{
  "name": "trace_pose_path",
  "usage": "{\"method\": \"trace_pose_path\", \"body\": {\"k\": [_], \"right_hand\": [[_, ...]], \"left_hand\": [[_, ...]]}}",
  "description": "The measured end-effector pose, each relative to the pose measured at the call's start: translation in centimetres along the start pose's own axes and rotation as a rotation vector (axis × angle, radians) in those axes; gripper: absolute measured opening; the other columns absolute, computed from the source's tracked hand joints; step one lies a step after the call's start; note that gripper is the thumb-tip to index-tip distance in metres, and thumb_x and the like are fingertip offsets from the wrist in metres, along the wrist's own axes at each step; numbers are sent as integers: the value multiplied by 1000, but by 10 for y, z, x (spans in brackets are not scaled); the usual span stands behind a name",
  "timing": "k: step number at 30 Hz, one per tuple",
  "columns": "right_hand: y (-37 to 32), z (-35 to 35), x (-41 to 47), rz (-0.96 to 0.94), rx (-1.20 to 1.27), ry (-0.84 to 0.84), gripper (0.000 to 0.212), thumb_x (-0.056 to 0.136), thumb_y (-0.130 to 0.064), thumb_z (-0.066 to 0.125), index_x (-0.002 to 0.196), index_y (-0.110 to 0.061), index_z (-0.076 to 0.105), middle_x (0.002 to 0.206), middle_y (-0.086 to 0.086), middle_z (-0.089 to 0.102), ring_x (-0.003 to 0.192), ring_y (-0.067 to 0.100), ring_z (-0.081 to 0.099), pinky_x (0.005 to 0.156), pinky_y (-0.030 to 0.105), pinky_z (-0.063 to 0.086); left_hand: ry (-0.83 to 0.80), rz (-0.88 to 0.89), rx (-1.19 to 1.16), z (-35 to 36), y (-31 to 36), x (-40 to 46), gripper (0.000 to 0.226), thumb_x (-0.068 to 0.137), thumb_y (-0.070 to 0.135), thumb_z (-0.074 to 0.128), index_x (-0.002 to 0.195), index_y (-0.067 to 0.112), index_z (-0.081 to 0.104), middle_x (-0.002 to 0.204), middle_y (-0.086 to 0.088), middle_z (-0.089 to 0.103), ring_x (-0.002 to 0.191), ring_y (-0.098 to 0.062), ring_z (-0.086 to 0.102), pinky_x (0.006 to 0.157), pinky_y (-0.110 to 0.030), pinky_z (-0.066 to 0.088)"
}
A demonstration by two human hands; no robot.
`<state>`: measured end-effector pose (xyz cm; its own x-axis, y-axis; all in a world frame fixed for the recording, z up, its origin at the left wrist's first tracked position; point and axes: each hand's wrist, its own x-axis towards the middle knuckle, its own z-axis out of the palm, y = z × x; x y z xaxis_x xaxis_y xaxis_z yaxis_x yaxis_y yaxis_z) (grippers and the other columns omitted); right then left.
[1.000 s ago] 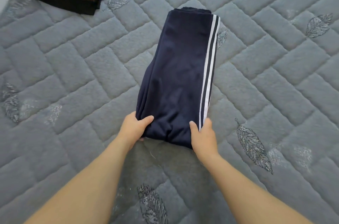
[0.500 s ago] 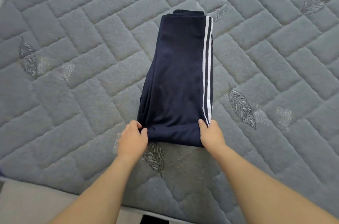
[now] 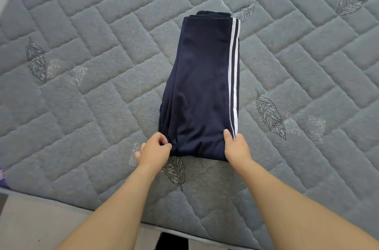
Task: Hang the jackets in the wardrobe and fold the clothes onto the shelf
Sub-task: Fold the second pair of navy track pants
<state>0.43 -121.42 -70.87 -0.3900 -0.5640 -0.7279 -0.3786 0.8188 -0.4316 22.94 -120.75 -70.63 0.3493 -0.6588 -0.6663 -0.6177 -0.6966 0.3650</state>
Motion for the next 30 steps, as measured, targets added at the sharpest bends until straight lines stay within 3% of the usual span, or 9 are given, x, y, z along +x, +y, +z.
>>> {"method": "trace_pose_path", "body": {"k": [3, 6, 9, 11, 14, 19, 22, 24, 30], "right_hand": [[2, -9, 6, 5, -63, 25, 45, 102, -47, 37, 110, -4, 50, 119, 16, 58, 97, 29, 50, 80, 35, 34], [0, -11, 10, 26, -115, 14, 50, 103, -46, 35, 118, -1, 52, 123, 17, 58, 109, 33, 53, 82, 35, 35], [-5, -3, 6, 69, -94, 12, 50, 104, -44, 36, 122, 0, 49, 126, 18, 57, 115, 36, 52, 85, 37, 36], [-5, 0, 2, 75, -104, 9, 43, 104, -40, 37, 119, -1, 45, 124, 20, 57, 110, 36, 53, 84, 38, 37], [-3, -5, -3, 3, -44, 12, 42, 104, -29, 40, 139, -9, 28, 129, 21, 55, 109, 36, 54, 90, 40, 38], [6, -18, -20, -495, -469, -51, 60, 102, -16, 38, 146, -51, 18, 111, 2, 41, 74, 30, 54, 73, 39, 45], [-1, -30, -25, -474, -626, -219, 45, 100, -40, 46, 144, -34, 38, 122, 5, 33, 97, 37, 60, 87, 41, 48], [-9, -43, -29, -393, -749, -447, 74, 86, -54, 65, 145, -24, 32, 125, 6, 30, 109, 34, 58, 92, 40, 47], [-65, -61, -51, -297, -1335, -738, 16, 85, -18, 56, 98, -10, 60, 88, 10, 62, 67, 28, 52, 61, 29, 43]], "left_hand": [[-113, 57, -109, -16, -3, 18, 17, 85, 16, 59, 75, 24, 48, 63, 9, 53, 69, -20, 49, 89, -47, 31], [13, 210, 291, -29, -10, 26, 15, 92, 22, 49, 78, 29, 46, 75, 9, 58, 92, -17, 51, 76, -34, 14], [135, 227, 487, -23, -3, 15, 14, 87, 13, 50, 90, 27, 51, 91, 2, 55, 102, -26, 49, 86, -37, 26], [323, 588, 560, -15, 1, 5, 18, 76, 13, 56, 93, 19, 57, 99, -5, 54, 94, -32, 52, 83, -43, 35], [140, 1085, 744, -3, -9, -3, 50, 64, 33, 60, 111, 16, 61, 125, -8, 56, 111, -35, 57, 95, -48, 43], [98, 1003, 925, -10, -5, 13, 48, 60, 20, 80, 106, 11, 70, 133, -15, 61, 126, -38, 54, 107, -57, 40], [11, 918, 752, -15, 21, 17, 14, 75, 8, 65, 87, 10, 59, 96, -13, 68, 94, -37, 63, 77, -43, 53], [-81, 709, 668, -21, 37, 22, 7, 84, 13, 50, 83, 19, 46, 85, -9, 64, 85, -37, 60, 64, -37, 45], [-871, 320, 870, -45, 76, 9, 24, 68, 22, 48, 85, 30, 63, 86, 7, 62, 86, -22, 64, 64, -29, 52]]}}
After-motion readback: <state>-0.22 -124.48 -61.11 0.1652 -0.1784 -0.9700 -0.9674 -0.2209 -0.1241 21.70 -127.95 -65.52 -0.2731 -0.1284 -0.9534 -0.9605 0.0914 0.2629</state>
